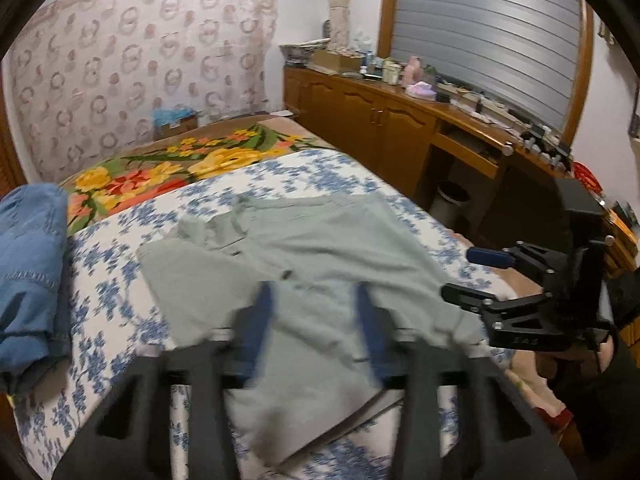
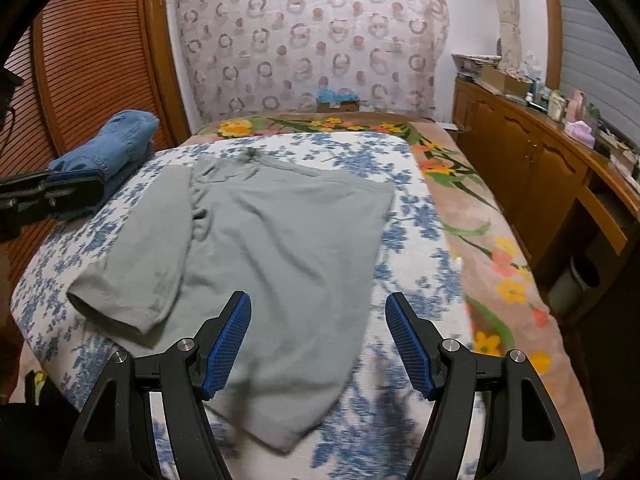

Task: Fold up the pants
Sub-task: 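Fold the held side over toward the shirt's middle and open the left gripper, then grasp the opposite side edge of the shirt with the right gripper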

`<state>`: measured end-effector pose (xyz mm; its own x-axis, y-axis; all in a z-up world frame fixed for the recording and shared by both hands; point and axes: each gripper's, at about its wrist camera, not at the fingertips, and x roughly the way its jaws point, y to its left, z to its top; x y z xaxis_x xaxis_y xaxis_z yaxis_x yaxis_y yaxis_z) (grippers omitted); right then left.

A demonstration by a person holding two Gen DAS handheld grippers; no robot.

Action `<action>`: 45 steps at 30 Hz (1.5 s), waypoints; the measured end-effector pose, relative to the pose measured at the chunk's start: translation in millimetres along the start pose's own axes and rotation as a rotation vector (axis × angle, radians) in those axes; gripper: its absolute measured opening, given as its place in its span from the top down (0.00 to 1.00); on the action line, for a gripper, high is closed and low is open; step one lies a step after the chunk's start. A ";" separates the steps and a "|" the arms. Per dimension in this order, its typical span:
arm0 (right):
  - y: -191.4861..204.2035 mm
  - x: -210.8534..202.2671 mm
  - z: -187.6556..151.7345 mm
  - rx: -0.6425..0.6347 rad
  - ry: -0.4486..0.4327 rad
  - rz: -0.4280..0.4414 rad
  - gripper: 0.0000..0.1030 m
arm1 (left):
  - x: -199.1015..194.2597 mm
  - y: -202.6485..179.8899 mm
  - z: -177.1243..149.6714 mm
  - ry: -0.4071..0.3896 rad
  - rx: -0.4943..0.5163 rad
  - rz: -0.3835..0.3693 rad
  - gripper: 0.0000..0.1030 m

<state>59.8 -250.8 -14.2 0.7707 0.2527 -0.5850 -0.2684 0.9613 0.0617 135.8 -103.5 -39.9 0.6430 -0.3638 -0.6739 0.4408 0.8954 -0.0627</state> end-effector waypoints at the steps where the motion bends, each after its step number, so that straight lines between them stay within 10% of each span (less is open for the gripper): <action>1: 2.7 1.8 0.1 -0.002 0.001 0.011 0.30 | 0.4 6.2 -4.5 0.000 -0.006 0.014 0.41; 24: 47.0 57.1 -0.2 -0.075 0.096 0.261 0.59 | 28.7 53.2 -89.0 0.155 -0.071 0.110 0.30; 29: 43.2 60.9 2.2 -0.064 0.097 0.290 0.82 | 26.5 52.9 -90.0 0.150 -0.081 0.104 0.30; 45: -9.1 -2.2 8.1 -0.042 -0.101 0.244 0.93 | 7.7 40.7 -61.6 0.058 -0.076 0.068 0.30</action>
<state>65.3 -259.3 -6.9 0.7335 0.4882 -0.4729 -0.4755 0.8657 0.1562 120.1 -54.0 -93.0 0.6316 -0.2878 -0.7198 0.3473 0.9352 -0.0692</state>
